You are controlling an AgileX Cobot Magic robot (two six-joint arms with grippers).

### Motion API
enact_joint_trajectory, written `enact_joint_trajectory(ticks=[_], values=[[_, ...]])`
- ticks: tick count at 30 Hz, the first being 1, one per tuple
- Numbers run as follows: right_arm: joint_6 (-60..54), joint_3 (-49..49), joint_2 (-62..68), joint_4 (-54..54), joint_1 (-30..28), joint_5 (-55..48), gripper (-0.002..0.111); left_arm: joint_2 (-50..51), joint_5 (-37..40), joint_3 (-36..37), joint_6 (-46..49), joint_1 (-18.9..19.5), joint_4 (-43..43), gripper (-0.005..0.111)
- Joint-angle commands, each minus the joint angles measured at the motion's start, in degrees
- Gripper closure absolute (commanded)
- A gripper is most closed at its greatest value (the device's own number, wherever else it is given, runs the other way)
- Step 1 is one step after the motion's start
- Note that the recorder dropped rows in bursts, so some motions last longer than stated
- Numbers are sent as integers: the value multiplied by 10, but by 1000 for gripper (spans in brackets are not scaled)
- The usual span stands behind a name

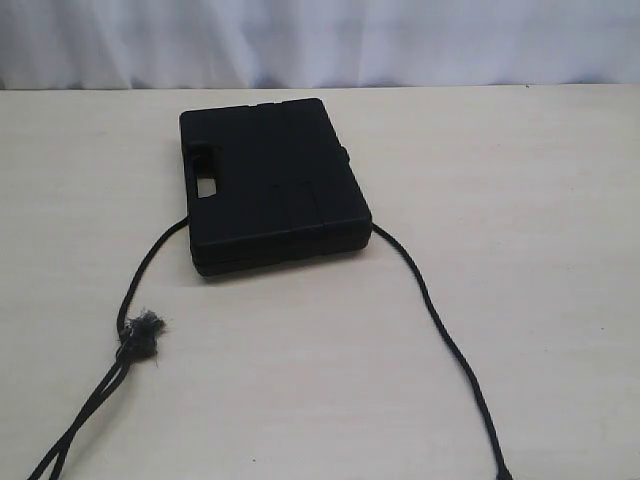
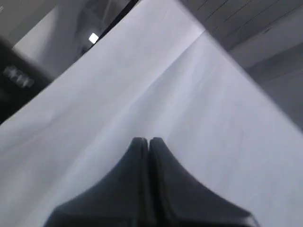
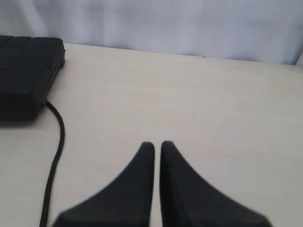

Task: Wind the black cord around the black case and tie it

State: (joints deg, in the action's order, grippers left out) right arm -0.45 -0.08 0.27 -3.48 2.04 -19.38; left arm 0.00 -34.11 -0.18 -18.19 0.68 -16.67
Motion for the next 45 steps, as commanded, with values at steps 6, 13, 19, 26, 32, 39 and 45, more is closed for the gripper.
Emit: enact_joint_trajectory(ticks=[6,13,19,26,32,39,45], values=[[-1,1,-3,0,0,2,104,342,92,-295,67,3,221,107],[-1,1,-3,0,0,2,104,596,369,-454,58,1,262,107],[-1,1,-3,0,0,2,104,812,692,-636,82,0,235,107],[-1,1,-3,0,0,2,104,950,780,-715,228,-26,129,89],[-1,1,-3,0,0,2,104,993,702,-715,204,-73,128,65],[-1,1,-3,0,0,2,104,1056,653,-715,176,-87,100,58],[-1,1,-3,0,0,2,104,1106,600,-715,163,-87,64,58]])
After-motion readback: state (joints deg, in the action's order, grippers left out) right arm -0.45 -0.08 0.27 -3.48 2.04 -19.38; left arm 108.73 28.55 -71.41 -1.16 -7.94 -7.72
